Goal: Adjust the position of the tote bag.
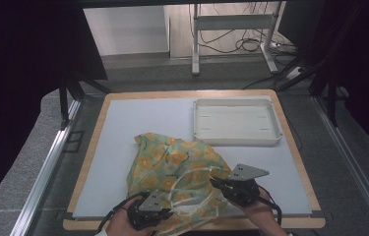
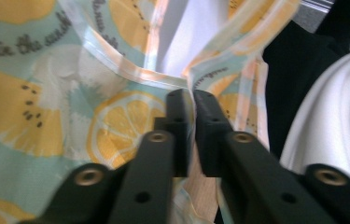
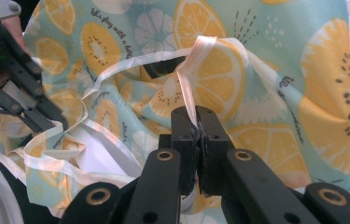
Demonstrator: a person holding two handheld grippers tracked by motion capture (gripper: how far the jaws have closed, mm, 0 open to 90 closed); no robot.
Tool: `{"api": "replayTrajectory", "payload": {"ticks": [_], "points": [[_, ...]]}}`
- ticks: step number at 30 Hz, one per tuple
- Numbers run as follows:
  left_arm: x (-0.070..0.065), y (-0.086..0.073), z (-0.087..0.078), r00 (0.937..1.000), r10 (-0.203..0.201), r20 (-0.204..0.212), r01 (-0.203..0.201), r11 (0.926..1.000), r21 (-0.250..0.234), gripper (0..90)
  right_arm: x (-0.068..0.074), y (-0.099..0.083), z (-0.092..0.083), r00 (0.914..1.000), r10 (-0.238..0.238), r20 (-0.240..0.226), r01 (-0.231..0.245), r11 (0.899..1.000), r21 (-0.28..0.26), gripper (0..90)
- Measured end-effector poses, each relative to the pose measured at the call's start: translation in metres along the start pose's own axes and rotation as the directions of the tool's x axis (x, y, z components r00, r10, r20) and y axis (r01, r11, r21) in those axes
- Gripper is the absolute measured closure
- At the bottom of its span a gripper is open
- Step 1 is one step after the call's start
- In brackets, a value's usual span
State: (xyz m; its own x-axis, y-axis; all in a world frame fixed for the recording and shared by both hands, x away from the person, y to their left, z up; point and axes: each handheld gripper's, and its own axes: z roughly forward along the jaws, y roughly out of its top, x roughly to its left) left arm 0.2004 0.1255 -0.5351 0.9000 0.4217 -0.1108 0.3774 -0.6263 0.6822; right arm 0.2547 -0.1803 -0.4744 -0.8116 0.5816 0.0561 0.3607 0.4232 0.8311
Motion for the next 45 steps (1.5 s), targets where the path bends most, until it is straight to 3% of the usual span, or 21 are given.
{"api": "replayTrajectory", "payload": {"ticks": [3, 10, 14, 24, 37, 45], "points": [[0.001, 0.001, -0.004, 0.9994, 0.035, 0.005, -0.035, 0.9994, 0.008, 89.3, -0.001, 0.000, -0.001, 1.0000, 0.008, 0.002, -0.008, 1.000, -0.004, 86.4], [0.005, 0.001, -0.022, 0.9997, -0.004, 0.025, 0.005, 0.9969, -0.078, 89.4, -0.003, 0.001, -0.005, 0.9998, 0.016, 0.006, -0.016, 1.000, -0.017, 86.5], [0.009, 0.001, -0.032, 0.9995, -0.021, 0.023, 0.024, 0.9917, -0.126, 89.4, -0.004, 0.001, -0.006, 0.9998, 0.016, 0.009, -0.016, 1.000, -0.021, 86.4], [0.016, 0.003, -0.056, 0.9991, -0.037, -0.019, 0.032, 0.9766, -0.213, 89.4, -0.002, 0.004, -0.008, 1.0000, 0.005, 0.005, -0.005, 0.999, -0.036, 86.4], [0.027, 0.005, -0.066, 0.9964, -0.073, -0.043, 0.060, 0.9651, -0.255, 89.5, -0.003, 0.016, -0.001, 0.9999, -0.013, -0.003, 0.012, 0.999, -0.052, 86.5], [0.030, 0.007, -0.070, 0.9954, -0.075, -0.060, 0.057, 0.9621, -0.267, 89.5, -0.002, 0.023, 0.000, 0.9996, -0.028, 0.000, 0.028, 0.997, -0.066, 86.4]]}}
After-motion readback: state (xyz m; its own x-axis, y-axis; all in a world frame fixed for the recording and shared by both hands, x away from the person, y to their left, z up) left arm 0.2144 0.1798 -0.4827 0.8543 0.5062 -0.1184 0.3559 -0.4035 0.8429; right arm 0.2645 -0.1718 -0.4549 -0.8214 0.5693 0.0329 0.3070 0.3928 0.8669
